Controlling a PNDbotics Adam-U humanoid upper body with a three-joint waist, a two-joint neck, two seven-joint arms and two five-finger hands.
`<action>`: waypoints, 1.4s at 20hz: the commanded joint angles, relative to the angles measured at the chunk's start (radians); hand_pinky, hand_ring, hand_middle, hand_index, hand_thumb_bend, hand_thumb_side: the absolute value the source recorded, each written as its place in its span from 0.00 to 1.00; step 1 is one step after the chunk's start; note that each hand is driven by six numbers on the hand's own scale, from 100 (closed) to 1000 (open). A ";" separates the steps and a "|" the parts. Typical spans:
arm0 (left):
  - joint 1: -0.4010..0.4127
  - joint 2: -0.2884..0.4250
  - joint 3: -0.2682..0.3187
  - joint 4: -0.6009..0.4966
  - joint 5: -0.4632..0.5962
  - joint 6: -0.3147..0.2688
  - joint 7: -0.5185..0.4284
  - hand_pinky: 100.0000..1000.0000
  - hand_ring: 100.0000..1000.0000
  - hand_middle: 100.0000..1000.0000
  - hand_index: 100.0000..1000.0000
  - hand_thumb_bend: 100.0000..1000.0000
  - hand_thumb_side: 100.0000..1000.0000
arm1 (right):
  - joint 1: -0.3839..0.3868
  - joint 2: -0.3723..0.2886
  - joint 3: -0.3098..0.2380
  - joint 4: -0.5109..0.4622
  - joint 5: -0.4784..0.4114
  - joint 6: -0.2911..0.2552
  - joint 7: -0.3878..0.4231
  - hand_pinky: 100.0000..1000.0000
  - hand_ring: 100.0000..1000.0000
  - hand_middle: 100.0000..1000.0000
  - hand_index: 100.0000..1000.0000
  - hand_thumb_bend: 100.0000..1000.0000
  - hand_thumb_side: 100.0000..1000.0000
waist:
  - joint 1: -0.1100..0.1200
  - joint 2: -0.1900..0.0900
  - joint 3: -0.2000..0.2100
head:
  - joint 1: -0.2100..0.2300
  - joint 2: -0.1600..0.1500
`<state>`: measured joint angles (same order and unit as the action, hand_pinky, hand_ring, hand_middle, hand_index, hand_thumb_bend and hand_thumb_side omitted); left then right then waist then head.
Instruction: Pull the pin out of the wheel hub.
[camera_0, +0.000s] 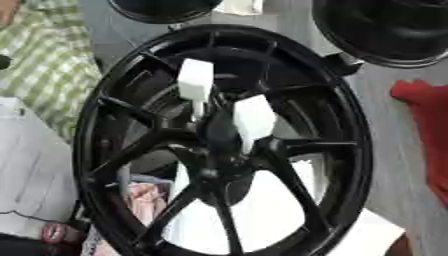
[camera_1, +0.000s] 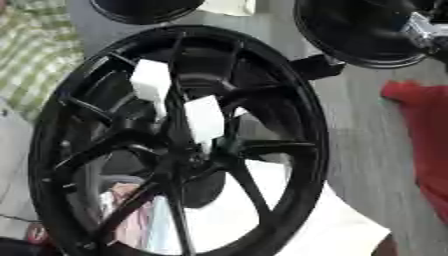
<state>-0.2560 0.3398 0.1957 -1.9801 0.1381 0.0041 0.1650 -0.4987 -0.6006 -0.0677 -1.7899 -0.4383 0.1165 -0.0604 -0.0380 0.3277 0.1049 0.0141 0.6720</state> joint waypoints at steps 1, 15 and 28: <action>-0.021 0.062 0.004 -0.020 -0.021 -0.004 -0.003 0.65 0.52 0.49 0.72 0.00 0.73 | -0.005 -0.020 -0.013 -0.006 0.000 -0.002 -0.002 0.85 0.67 0.60 0.67 0.44 0.06 | 0.005 -0.030 -0.002 | -0.005 0.001; -0.181 0.381 -0.137 -0.018 -0.220 -0.022 -0.146 0.66 0.56 0.53 0.74 0.00 0.58 | 0.020 -0.049 -0.007 0.005 0.011 0.004 0.000 0.85 0.67 0.60 0.67 0.42 0.06 | 0.032 -0.045 0.002 | -0.033 0.018; -0.374 0.715 -0.422 0.113 -0.417 -0.074 -0.351 0.70 0.69 0.65 0.79 0.00 0.60 | 0.017 -0.060 0.013 0.017 0.015 0.009 0.019 0.85 0.67 0.60 0.67 0.41 0.07 | 0.035 -0.047 -0.009 | -0.004 0.000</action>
<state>-0.6137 0.9896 -0.2103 -1.8741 -0.2604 -0.0568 -0.1683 -0.4669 -0.6236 -0.0507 -1.7655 -0.4281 0.1267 -0.0465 -0.0055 0.3089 0.0966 0.0050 0.6862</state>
